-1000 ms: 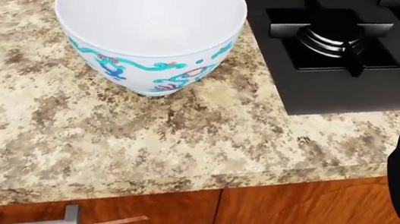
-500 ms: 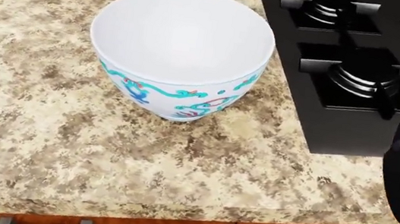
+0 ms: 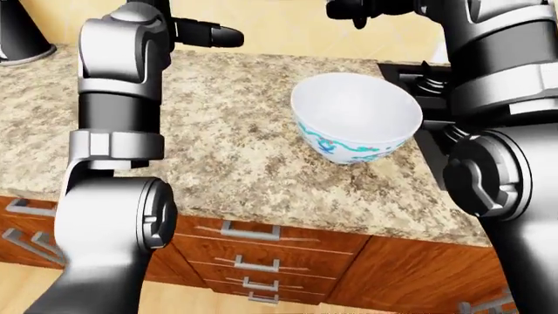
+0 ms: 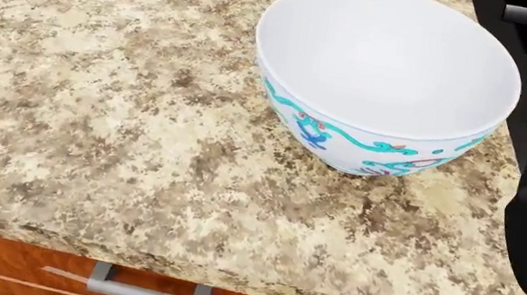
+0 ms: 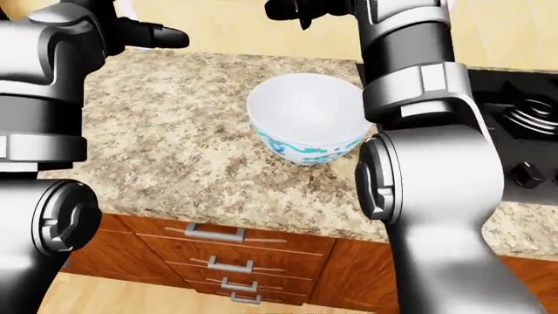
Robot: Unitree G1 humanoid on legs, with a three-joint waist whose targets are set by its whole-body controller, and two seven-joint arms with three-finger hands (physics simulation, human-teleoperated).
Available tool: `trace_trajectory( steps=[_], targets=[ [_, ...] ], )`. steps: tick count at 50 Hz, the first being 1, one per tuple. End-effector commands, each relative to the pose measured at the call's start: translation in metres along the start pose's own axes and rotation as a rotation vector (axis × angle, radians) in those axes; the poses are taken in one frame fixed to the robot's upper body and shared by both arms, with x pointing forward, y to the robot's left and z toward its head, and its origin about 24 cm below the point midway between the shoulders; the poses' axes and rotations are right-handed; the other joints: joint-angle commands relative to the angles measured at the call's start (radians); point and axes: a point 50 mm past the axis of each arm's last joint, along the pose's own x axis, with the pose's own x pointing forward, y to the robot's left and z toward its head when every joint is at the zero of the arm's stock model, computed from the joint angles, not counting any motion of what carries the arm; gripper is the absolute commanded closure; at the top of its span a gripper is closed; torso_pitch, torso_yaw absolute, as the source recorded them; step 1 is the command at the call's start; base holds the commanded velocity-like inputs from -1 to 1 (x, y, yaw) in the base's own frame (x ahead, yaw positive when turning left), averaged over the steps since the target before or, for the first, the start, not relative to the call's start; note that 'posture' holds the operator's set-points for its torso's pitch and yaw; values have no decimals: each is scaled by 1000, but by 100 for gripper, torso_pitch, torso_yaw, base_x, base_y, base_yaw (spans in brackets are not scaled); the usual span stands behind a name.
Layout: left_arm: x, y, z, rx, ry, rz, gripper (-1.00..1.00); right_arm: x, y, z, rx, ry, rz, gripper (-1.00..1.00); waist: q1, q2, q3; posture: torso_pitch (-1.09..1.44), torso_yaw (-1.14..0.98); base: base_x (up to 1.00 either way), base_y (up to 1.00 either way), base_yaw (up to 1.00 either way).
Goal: Pick the onion from the pan and place it in the bowl.
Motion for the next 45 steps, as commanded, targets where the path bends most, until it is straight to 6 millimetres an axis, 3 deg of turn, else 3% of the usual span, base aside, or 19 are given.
trace_trajectory(
  steps=[1, 3, 4, 5, 8, 18, 45],
  targets=[
    [-12, 2, 35, -11, -148, 4, -100, -12, -8, 29, -23, -111, -38, 100, -4, 3, -39, 0, 0, 0, 0, 0],
    [-12, 2, 36, -10, -149, 3, -100, -12, -9, 29, -24, -106, -41, 100, 5, -29, -41, 0, 0, 0, 0, 0],
    [-12, 2, 36, -10, -149, 3, -100, -12, -9, 28, -27, -103, -43, 100, 9, -34, -36, 0, 0, 0, 0, 0],
    [-12, 2, 35, -10, -149, 3, -100, -11, -10, 27, -32, -96, -45, 100, 12, -18, -39, 0, 0, 0, 0, 0],
    [-12, 2, 35, -8, -147, 3, -100, -8, -11, 22, -58, -76, -50, 100, 14, -12, -56, 0, 0, 0, 0, 0],
    [-7, 11, 28, -4, -136, 20, -100, -8, -12, 11, -214, 53, -4, 100, 12, 7, -68, 0, 0, 0, 0, 0],
    [-5, 10, 22, -6, -127, 18, -100, -29, -26, 0, -421, 232, 88, 100, 5, 7, -61, 0, 0, 0, 0, 0]
  ],
)
